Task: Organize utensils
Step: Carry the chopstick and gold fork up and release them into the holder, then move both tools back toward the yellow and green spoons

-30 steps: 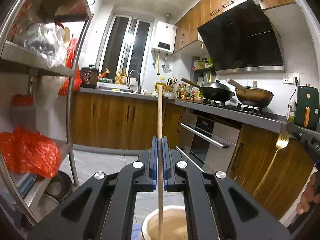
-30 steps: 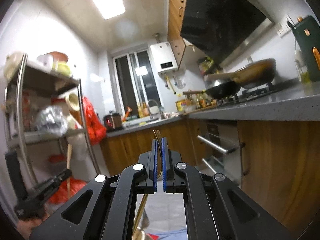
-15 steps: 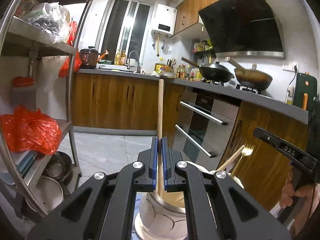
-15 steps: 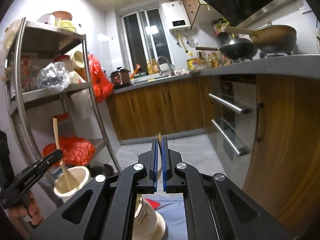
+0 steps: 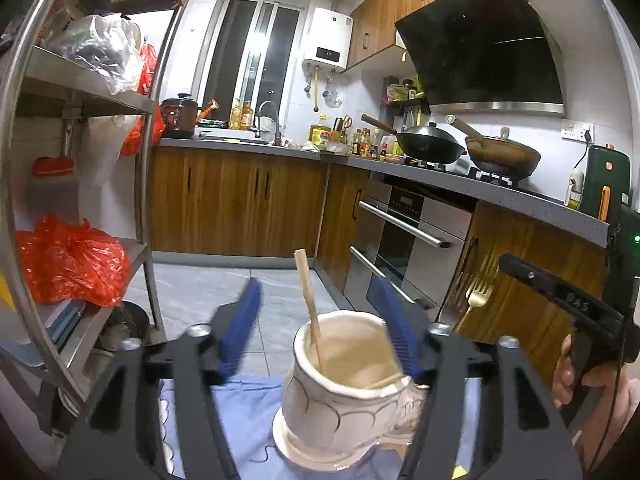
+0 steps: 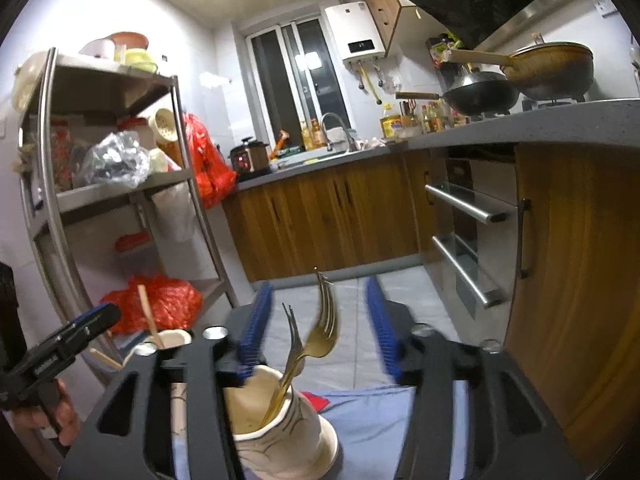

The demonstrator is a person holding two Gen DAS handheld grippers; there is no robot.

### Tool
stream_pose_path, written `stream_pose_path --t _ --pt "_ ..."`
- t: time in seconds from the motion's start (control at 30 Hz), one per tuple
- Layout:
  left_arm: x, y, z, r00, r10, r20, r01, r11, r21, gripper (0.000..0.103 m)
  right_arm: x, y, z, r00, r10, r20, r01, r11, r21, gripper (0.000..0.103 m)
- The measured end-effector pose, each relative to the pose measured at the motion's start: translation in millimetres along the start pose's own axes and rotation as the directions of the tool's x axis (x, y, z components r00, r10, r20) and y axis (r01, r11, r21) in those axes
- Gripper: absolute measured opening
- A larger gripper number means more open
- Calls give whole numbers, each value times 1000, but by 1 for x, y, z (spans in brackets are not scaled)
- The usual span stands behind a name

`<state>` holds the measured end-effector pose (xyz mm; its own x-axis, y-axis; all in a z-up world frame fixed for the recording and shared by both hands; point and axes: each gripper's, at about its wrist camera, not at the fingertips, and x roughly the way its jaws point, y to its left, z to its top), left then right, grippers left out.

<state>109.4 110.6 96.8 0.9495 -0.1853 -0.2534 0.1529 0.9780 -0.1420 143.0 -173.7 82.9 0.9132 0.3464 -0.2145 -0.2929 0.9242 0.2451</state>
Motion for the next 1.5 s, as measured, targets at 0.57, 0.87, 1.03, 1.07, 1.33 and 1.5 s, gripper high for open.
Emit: stream_pose_path --t 0.57,0.87,1.03,1.07,1.33,1.5 --pt "-71 -29 -45 996 92 -14 -91 994 68 97 -62 -19 -34 996 -48 -79 47 999 -18 98" --pt "-73 -59 -76 995 51 -91 -45 997 58 97 -89 -38 -63 979 -71 -190 64 997 -46 98" --pt "-65 -78 -98 984 44 -173 -28 995 97 97 -91 -45 -82 956 -90 -279 77 995 -56 98" --pt "-63 -81 -103 979 44 -197 -23 994 106 97 -92 -46 -85 950 -96 -297 82 995 -59 98" --pt "-41 -88 -130 929 42 -368 -2 994 110 97 -99 -49 -106 917 -112 -384 80 992 -97 98" --pt "-30 -98 -145 891 68 -448 2 988 154 94 -97 -53 -118 880 -119 -461 84 992 -95 98"
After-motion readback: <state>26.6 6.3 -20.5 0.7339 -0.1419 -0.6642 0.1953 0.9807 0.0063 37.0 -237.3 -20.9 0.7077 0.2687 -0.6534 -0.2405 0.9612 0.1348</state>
